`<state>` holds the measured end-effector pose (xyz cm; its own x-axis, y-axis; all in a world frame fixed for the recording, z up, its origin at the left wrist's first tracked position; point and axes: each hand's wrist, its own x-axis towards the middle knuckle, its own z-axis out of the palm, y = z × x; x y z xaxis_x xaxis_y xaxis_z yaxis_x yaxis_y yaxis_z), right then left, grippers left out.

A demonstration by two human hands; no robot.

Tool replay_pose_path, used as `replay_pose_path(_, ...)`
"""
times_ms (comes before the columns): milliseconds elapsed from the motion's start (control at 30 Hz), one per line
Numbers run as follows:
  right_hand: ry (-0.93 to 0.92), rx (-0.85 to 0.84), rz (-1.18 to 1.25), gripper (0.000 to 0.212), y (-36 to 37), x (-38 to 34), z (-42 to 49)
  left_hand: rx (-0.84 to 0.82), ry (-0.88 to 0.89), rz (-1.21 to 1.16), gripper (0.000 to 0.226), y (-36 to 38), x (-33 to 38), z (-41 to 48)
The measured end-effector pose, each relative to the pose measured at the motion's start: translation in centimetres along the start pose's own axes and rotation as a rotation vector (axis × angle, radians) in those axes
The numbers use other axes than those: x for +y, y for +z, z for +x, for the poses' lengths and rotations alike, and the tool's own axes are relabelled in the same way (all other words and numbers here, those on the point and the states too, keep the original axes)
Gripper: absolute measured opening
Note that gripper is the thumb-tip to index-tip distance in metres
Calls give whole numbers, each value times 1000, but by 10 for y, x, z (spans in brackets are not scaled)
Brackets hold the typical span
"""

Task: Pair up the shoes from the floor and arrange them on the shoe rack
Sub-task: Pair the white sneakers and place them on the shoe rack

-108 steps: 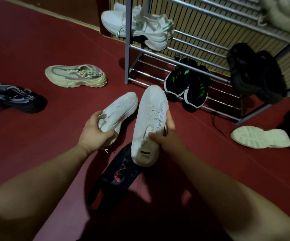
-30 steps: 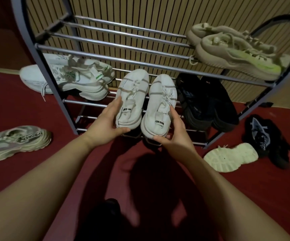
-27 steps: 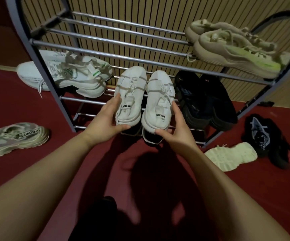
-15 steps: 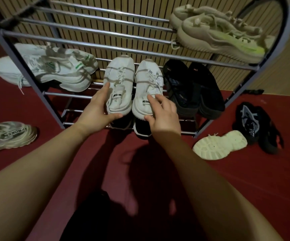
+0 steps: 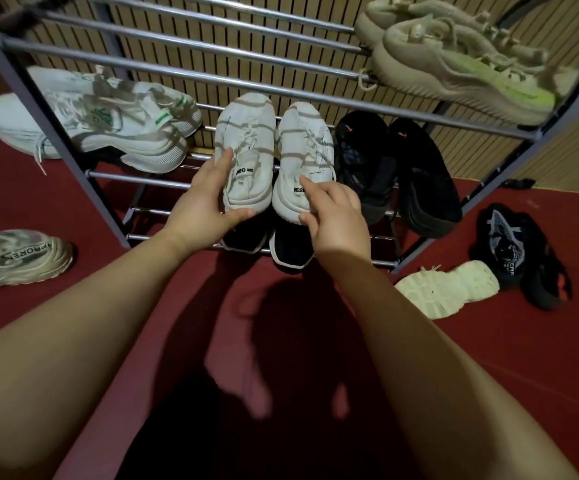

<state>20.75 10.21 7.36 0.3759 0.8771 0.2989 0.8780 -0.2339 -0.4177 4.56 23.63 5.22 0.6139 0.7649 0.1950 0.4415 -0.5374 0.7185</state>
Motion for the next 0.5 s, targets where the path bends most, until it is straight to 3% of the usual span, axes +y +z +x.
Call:
replay_pose_path(400,13,47,19,50,-1,7,-11,39,19,24,97,3,8,-14)
replay_pose_path(500,38,45,37,60,6,-1,-13,3,14,-6,101,-2,6,-15)
